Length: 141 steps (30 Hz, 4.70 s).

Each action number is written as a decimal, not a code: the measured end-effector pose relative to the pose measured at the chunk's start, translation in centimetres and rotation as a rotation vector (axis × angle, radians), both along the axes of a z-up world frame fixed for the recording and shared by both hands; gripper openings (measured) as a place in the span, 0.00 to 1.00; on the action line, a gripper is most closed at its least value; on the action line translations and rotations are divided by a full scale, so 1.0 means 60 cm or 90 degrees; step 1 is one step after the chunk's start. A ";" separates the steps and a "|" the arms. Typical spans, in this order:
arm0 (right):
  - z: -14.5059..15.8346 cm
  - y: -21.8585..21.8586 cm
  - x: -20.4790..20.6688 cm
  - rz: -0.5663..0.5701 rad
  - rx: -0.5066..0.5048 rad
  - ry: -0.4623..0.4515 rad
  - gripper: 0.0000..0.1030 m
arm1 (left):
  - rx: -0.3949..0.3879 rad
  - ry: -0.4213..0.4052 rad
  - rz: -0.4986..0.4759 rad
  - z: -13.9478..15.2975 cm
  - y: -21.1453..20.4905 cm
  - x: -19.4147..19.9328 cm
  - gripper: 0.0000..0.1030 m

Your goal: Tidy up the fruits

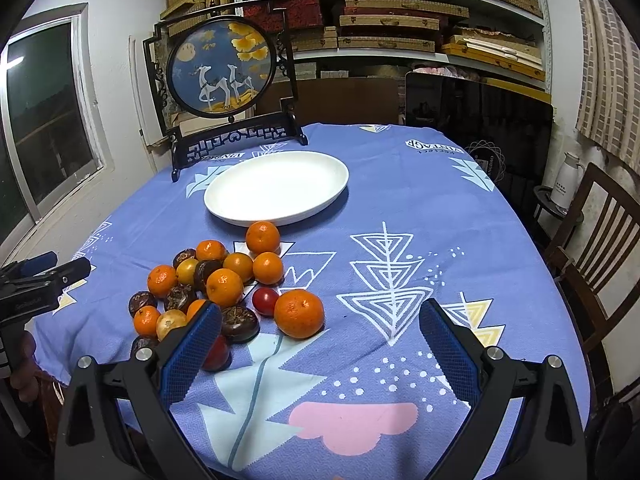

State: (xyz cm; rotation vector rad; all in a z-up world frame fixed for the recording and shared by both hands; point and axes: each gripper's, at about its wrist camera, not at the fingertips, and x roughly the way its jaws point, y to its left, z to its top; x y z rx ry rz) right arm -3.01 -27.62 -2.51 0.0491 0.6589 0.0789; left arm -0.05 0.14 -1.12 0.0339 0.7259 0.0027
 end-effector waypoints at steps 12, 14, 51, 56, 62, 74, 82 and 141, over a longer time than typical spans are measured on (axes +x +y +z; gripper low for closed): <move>-0.006 0.000 0.001 0.005 0.004 0.003 0.96 | -0.002 0.003 0.000 0.004 0.001 0.002 0.96; -0.007 0.001 0.001 0.006 0.004 0.004 0.96 | -0.003 0.004 0.000 0.003 0.000 0.002 0.96; -0.021 0.006 0.002 0.013 0.008 0.019 0.96 | -0.008 0.016 0.002 -0.009 0.002 0.005 0.96; -0.021 0.006 0.003 0.014 0.008 0.019 0.96 | -0.009 0.019 0.003 -0.011 0.004 0.007 0.96; -0.025 0.005 0.003 0.012 0.002 0.023 0.96 | 0.024 0.031 -0.001 -0.035 0.023 0.009 0.96; -0.064 -0.015 0.025 0.009 0.025 0.069 0.96 | 0.059 0.090 -0.108 -0.124 0.029 0.035 0.68; -0.070 -0.038 0.034 -0.015 0.029 0.077 0.96 | 0.056 0.080 -0.185 -0.151 0.000 0.070 0.68; -0.016 0.013 0.342 0.081 0.062 0.106 0.67 | -0.084 0.022 -0.205 -0.005 -0.066 0.323 0.83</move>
